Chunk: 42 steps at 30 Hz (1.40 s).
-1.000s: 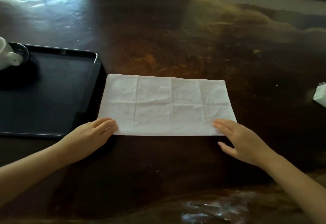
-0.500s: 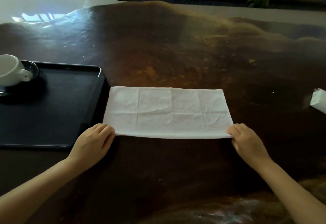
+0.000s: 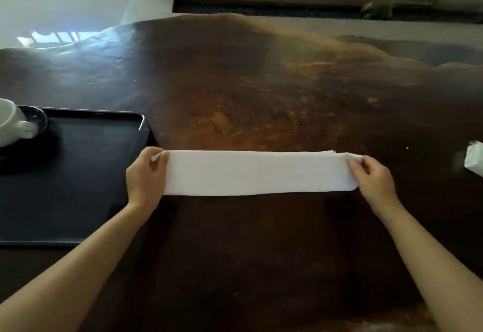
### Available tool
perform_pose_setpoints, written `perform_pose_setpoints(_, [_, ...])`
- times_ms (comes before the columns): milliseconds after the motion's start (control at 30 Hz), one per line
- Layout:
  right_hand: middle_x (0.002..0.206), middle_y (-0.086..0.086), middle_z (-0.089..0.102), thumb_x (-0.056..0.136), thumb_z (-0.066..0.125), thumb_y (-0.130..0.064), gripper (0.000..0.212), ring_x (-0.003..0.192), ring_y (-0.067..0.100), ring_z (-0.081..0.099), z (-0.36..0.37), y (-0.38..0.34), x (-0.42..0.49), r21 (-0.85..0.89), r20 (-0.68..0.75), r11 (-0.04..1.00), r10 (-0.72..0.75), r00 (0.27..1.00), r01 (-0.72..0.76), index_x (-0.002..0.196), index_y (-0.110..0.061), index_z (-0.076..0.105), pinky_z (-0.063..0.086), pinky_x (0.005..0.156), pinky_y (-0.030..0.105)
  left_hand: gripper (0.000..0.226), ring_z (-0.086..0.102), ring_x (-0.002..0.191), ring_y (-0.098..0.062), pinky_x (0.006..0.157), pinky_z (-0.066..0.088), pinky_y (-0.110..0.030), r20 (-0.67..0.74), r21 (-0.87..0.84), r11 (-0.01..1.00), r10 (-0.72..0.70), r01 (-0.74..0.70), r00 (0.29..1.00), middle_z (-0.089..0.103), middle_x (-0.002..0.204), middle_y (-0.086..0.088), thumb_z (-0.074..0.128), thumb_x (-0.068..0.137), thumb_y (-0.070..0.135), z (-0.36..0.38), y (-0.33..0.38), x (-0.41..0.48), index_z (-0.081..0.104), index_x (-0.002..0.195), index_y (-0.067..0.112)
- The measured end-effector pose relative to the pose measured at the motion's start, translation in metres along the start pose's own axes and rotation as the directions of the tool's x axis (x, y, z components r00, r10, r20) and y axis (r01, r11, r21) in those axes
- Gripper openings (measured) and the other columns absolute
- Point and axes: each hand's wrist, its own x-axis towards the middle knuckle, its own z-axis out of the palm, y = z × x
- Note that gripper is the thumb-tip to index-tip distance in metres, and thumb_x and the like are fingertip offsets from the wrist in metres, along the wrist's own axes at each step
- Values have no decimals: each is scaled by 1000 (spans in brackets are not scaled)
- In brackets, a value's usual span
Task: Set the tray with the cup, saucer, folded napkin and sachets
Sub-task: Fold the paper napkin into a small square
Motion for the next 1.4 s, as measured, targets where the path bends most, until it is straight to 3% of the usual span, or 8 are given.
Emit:
perform_pose_setpoints(100, [70, -4, 53, 96, 44, -30, 25, 70, 18, 53, 24, -8, 21, -126, -127, 988, -102, 987, 86, 84, -12, 56, 36, 52, 24, 20, 54, 79, -25, 70, 36, -31, -19, 108, 992, -57, 59, 998, 65, 90, -10, 49, 93, 29, 18, 1, 21, 59, 91, 11])
perform_pose_setpoints(467, [80, 16, 61, 98, 39, -25, 24, 56, 24, 51, 69, 7, 34, -646, -218, 762, -226, 949, 33, 96, -3, 49, 33, 49, 29, 13, 58, 68, -44, 50, 33, -36, 114, 651, 751, 51, -113, 992, 51, 100, -24, 39, 96, 10, 45, 0, 24, 46, 101, 0])
perform_pose_setpoints(567, [97, 21, 60, 95, 47, -24, 26, 78, 32, 59, 68, -3, 32, -663, -242, 748, -185, 952, -24, 107, -1, 47, 46, 59, 37, 23, 56, 85, -45, 53, 37, -43, 113, 663, 744, 9, -82, 994, 45, 113, -26, 43, 93, 9, 40, 11, 24, 42, 114, 1])
perform_pose_setpoints(667, [115, 21, 56, 91, 54, -25, 39, 103, 35, 54, 68, -25, 26, -621, -322, 783, -211, 923, -37, 122, -3, 44, 46, 82, 42, 43, 42, 111, -42, 84, 35, -51, 53, 662, 740, 108, -116, 993, 40, 131, -24, 54, 88, 12, 34, 18, 13, 41, 128, 7])
perform_pose_setpoints(833, [140, 16, 46, 95, 42, -15, 42, 133, 31, 37, 156, -97, -26, -222, 195, 767, -570, 798, 602, 136, -5, 42, 19, 111, 36, 49, 22, 142, -30, 116, 8, -44, 293, 409, 760, 415, -505, 861, 29, 151, -15, 43, 91, 6, 82, 58, -31, 37, 140, 9])
perform_pose_setpoints(967, [158, 0, 10, 100, 16, -35, 51, 145, 16, 0, 197, -89, -37, -437, 401, 686, -431, 809, 582, 148, -19, 14, -3, 117, 39, 52, -4, 145, -14, 117, -4, -39, 408, 501, 781, 168, -373, 897, 7, 158, -1, 17, 98, 36, 102, 32, -31, 12, 148, 20])
perform_pose_setpoints(1133, [158, -3, 5, 95, 12, -49, 56, 145, 18, -3, 188, -73, -25, -515, 435, 615, -412, 800, 597, 148, -29, 6, -10, 112, 38, 69, -15, 139, -5, 115, -10, -34, 460, 508, 744, 192, -435, 867, -2, 157, 7, -2, 86, 59, 97, 12, -17, 0, 147, 26])
perform_pose_setpoints(1400, [158, -5, 0, 93, 7, -52, 60, 144, 16, -6, 112, -17, 11, -645, 307, 670, -213, 928, 367, 148, -29, 2, -8, 113, 37, 74, -9, 143, -8, 117, -7, -31, 382, 568, 757, 104, -322, 918, -2, 158, 5, 12, 88, 64, 61, -10, 1, 4, 148, 22])
